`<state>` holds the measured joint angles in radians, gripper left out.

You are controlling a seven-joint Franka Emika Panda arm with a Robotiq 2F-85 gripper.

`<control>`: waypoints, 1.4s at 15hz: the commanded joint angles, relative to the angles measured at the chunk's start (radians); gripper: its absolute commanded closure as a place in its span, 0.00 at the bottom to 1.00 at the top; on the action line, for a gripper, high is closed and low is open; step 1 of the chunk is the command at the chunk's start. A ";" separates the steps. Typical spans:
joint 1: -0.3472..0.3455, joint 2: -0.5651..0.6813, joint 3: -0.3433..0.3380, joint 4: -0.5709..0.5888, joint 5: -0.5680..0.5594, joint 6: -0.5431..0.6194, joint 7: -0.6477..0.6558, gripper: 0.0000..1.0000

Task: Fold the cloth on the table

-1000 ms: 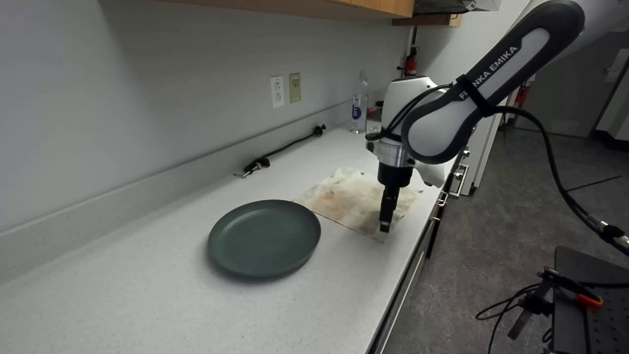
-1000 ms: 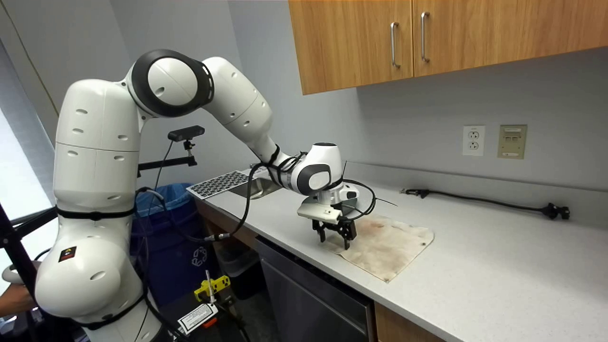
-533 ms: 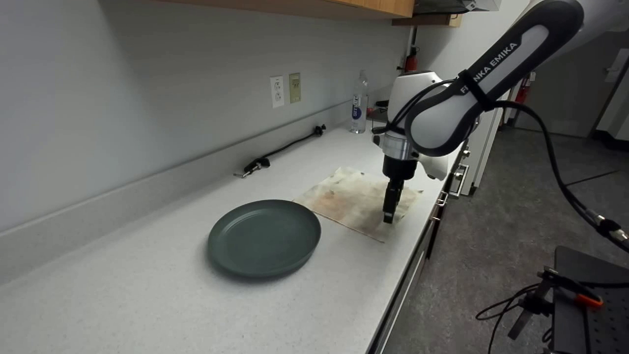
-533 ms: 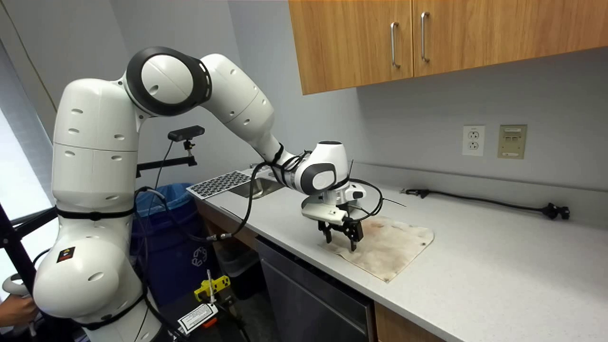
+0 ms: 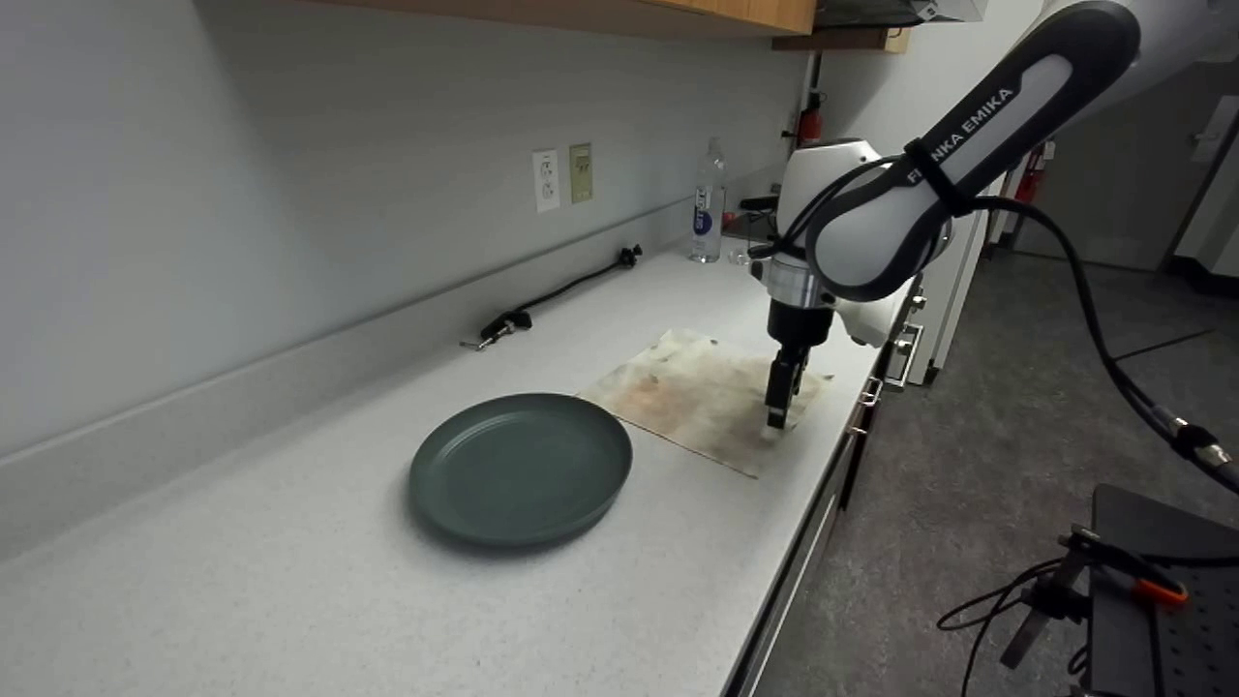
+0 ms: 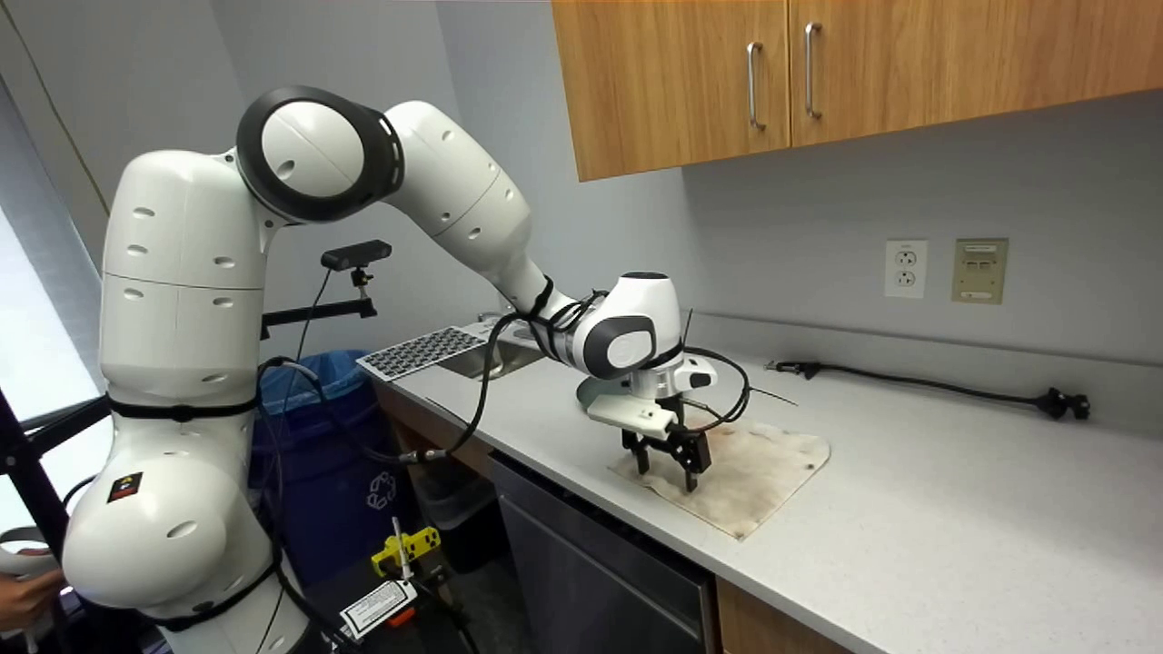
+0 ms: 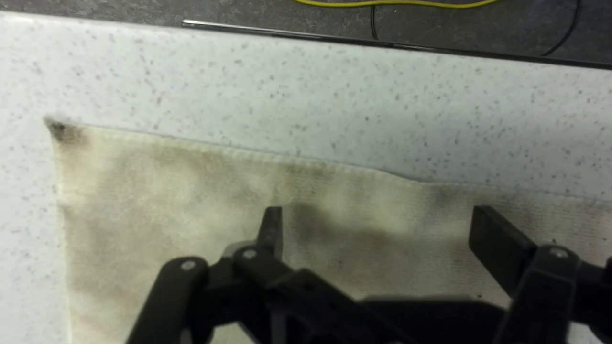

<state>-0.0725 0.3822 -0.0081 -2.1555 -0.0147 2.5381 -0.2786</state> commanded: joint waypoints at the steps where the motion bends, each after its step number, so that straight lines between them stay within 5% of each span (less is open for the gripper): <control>1: -0.005 -0.015 -0.006 -0.029 -0.009 0.015 0.032 0.00; 17: 0.019 -0.055 -0.034 -0.049 0.140 0.018 0.485 0.00; 21: 0.054 -0.090 -0.063 -0.074 0.109 0.094 0.635 0.00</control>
<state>-0.0621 0.3405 -0.0345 -2.1827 0.0977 2.5579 0.2603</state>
